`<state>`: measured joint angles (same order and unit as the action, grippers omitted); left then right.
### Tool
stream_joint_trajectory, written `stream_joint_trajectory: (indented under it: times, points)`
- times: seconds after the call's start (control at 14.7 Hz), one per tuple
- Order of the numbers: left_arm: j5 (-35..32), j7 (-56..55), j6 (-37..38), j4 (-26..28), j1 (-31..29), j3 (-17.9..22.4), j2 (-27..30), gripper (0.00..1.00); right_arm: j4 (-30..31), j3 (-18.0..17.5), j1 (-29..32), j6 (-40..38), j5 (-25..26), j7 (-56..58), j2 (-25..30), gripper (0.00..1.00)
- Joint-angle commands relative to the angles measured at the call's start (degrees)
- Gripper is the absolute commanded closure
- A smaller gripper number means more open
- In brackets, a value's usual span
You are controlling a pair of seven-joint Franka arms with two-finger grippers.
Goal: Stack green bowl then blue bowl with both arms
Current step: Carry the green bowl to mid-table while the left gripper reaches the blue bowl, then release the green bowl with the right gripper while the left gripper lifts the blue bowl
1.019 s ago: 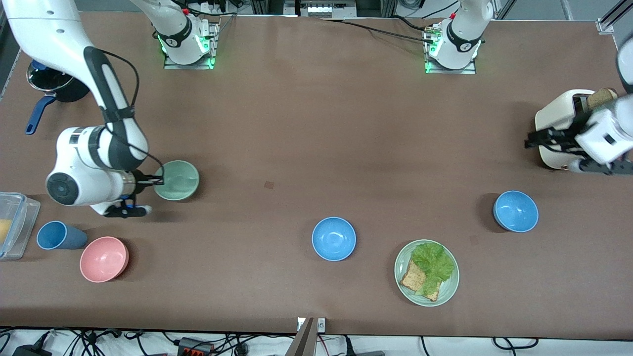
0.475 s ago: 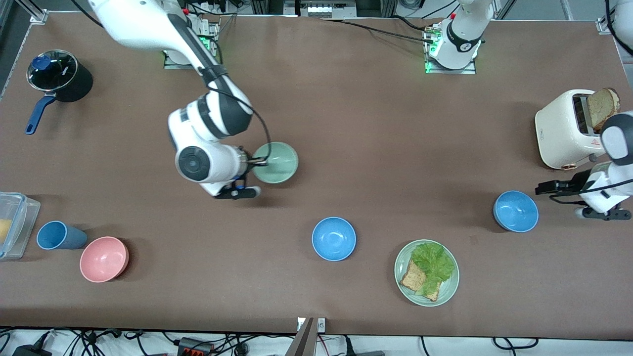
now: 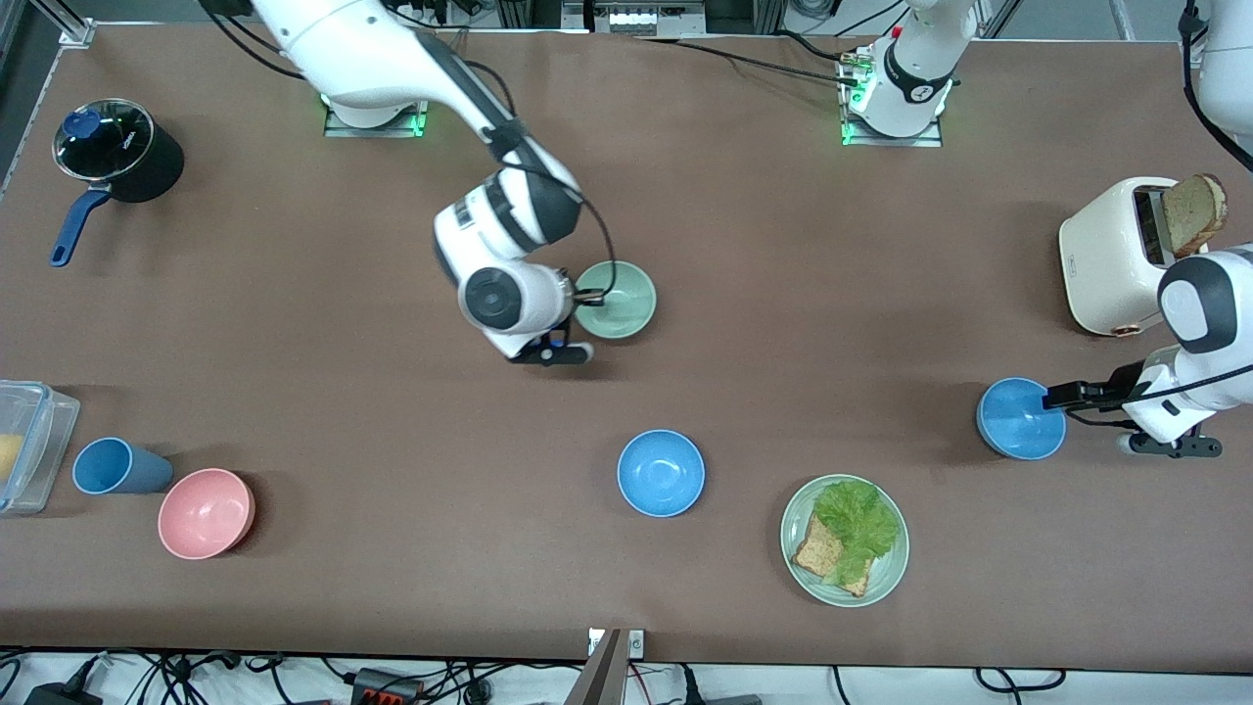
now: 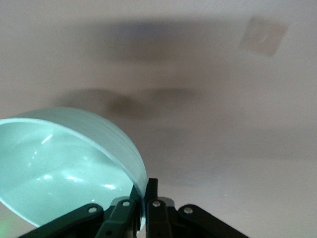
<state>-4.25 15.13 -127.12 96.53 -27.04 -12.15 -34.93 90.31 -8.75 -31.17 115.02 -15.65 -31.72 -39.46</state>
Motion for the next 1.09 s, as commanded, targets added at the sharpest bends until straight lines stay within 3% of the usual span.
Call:
stream_joint_trajectory:
  times: [0.0, 0.27, 0.34, 0.41, 0.48, 0.54, 0.61, 0.75, 1.02]
  points:
    - [-1.1, 1.7, -2.2, -2.0, -0.1, -0.2, -2.9, 0.09, 0.1, 0.7, -1.6, -0.3, 0.7, -2.5, -0.5, 1.00]
    - [-0.8, 1.8, -1.8, -0.5, -0.3, -0.2, -4.2, 0.39, 3.1, 0.7, -2.4, 0.2, 0.7, -2.5, -0.5, 1.00]
    - [-0.8, 1.8, -1.8, -0.3, -0.4, -0.2, -4.2, 0.40, 3.2, 0.7, -2.4, 0.0, 0.7, -2.5, -0.5, 0.97]
    - [-0.8, 1.9, -1.7, -0.2, -0.4, -0.2, -4.2, 0.42, 3.1, 0.7, -2.2, 0.0, 0.5, -3.6, -0.5, 0.65]
    - [-0.9, 2.0, -1.7, -0.1, -0.4, -0.2, -4.2, 0.46, 2.5, 0.8, -2.1, 0.0, 0.9, -6.9, -0.3, 0.01]
    - [-0.9, 1.9, -1.6, 0.1, -0.1, -0.2, -4.1, 0.65, 1.8, 0.8, -2.3, 0.1, 0.9, -9.7, 0.2, 0.00]
    - [-0.9, 1.7, -0.7, 0.0, 0.1, -0.8, -3.6, 0.78, -0.2, 0.8, -1.9, -0.5, 1.0, -10.8, 0.5, 0.00]
    - [-1.0, 2.1, 5.9, -0.6, 0.1, -1.1, -1.6, 0.98, -3.2, 1.3, -0.2, -4.6, 1.0, -12.4, 3.4, 0.00]
    - [-0.9, 0.9, 17.1, -0.7, 0.1, -6.0, 4.9, 0.99, -14.3, 6.5, 1.7, -16.0, 8.2, -9.1, 5.7, 0.00]
